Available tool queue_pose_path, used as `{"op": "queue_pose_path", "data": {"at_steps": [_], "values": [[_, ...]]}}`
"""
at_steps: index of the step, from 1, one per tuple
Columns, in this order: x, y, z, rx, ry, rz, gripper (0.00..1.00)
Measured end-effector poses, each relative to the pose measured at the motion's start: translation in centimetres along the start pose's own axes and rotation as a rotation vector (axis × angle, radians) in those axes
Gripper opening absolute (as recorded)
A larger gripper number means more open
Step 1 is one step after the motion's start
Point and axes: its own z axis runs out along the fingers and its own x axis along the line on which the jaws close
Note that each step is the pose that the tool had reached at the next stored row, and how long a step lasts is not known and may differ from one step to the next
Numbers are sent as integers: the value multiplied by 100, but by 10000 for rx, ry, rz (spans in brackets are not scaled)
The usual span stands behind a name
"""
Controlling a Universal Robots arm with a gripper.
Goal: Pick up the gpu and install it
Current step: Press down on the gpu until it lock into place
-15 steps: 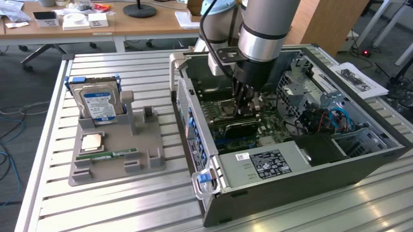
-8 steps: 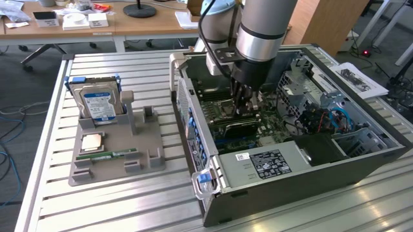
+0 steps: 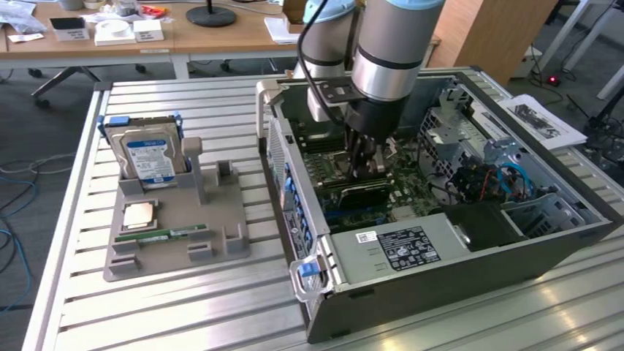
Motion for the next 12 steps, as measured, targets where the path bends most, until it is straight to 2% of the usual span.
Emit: {"op": "queue_pose_path", "data": {"at_steps": [3, 12], "values": [[-2, 13, 41, 1, 6, 1, 11], [-19, 53, 60, 4, 7, 0, 11]]}}
